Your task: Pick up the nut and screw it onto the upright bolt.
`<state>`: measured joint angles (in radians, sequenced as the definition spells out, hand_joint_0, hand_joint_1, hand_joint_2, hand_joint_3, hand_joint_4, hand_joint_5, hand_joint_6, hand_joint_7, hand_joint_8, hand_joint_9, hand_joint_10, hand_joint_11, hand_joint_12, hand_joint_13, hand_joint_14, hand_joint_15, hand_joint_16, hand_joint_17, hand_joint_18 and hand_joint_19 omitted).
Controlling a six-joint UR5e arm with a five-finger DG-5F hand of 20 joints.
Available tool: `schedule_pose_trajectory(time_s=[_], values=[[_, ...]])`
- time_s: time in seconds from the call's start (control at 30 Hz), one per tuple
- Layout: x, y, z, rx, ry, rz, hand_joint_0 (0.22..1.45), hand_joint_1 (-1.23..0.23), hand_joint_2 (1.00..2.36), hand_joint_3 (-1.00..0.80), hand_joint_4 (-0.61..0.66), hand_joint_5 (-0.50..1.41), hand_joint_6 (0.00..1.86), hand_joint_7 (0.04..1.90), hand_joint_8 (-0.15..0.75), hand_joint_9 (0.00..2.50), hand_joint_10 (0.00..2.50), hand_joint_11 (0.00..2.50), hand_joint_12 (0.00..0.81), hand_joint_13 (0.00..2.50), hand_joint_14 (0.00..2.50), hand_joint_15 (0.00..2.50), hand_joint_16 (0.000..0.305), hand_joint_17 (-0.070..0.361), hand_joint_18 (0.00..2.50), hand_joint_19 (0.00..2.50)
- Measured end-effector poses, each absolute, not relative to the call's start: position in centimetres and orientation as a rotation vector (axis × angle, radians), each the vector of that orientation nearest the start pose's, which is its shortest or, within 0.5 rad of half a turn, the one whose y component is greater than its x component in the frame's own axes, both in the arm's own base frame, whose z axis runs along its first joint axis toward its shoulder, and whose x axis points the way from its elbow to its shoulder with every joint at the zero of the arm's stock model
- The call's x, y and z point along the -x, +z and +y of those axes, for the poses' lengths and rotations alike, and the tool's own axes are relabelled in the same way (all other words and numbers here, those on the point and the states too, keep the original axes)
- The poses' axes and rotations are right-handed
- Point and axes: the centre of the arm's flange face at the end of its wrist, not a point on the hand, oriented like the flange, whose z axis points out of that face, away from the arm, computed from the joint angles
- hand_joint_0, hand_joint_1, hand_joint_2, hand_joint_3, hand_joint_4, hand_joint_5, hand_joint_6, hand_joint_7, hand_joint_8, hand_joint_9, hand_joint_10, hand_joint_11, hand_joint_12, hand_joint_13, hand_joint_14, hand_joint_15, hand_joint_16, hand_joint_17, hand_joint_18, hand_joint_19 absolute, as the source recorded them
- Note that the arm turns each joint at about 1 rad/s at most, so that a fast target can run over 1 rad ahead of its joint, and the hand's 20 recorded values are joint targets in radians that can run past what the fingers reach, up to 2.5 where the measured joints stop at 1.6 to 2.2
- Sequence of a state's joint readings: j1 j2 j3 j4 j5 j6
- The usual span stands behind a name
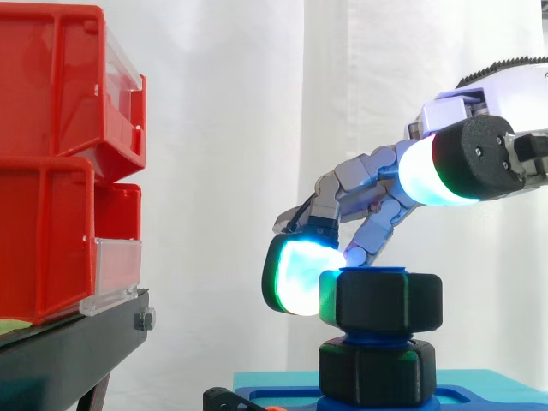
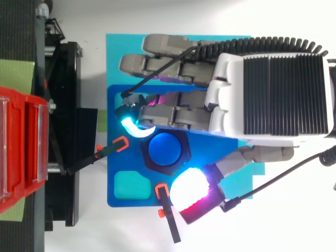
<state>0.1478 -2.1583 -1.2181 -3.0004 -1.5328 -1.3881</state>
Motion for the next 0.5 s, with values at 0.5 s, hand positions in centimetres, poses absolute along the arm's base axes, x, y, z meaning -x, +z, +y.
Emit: schedule_pose_trajectory(time_s=[0.5], values=[[-71.7,31.6,-5.1,-0.078,0.201,1.674,0.52,-0.18,1.0,-0.5,0.08,0.05,0.58,1.26,0.25,0.95,0.0,0.0,0.21,0.46,0.0,0.0,0.017,0.038,0.06,0.0]])
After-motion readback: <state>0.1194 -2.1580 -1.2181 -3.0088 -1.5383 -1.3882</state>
